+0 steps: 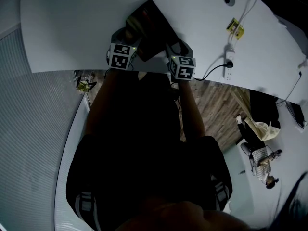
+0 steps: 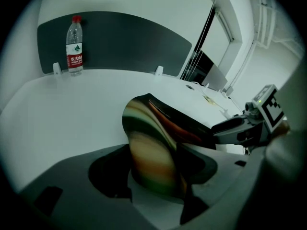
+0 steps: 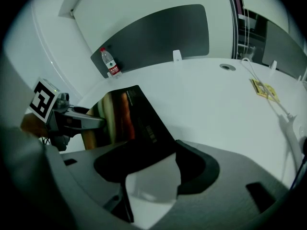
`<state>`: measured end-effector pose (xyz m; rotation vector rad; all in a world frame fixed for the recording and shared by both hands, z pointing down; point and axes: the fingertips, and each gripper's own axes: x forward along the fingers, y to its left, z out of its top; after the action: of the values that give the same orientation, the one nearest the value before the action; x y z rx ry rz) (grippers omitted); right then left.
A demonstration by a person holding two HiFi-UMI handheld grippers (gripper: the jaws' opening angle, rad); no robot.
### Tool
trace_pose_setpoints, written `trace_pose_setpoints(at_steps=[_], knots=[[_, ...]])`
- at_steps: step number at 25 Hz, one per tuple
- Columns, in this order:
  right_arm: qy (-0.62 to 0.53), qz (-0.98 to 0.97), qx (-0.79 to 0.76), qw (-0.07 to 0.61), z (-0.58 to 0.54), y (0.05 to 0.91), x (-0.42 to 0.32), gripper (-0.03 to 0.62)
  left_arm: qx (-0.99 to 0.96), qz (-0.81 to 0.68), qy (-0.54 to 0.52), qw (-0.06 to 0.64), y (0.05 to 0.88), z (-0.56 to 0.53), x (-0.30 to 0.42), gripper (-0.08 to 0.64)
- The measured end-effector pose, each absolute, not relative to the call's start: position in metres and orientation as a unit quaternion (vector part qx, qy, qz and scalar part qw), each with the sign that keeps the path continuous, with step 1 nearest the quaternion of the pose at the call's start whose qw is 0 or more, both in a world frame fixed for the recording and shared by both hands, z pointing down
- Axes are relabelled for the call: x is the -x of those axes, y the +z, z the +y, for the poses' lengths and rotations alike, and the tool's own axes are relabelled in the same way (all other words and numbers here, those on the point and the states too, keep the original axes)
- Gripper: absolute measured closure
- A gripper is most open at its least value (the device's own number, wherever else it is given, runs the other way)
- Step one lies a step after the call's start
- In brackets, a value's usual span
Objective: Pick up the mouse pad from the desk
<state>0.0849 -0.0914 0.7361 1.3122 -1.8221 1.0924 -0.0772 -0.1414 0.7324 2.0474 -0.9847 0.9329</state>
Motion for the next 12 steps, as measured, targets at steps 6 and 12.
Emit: trace_pose_setpoints(at_steps=[6, 12], knots=[[0.423, -0.697, -0.488, 0.311, -0.0889, 0.7354, -0.0763, 0.351, -0.784, -0.382, 0.36, 0.332, 0.7333, -0.1398, 0.0786, 0.287], [0.426, -0.699, -0.482, 0.311, -0.0885, 0.7376, -0.0759, 0.353, -0.779, -0.388, 0.359, 0.336, 0.7356, -0.1408, 0.0811, 0.307]])
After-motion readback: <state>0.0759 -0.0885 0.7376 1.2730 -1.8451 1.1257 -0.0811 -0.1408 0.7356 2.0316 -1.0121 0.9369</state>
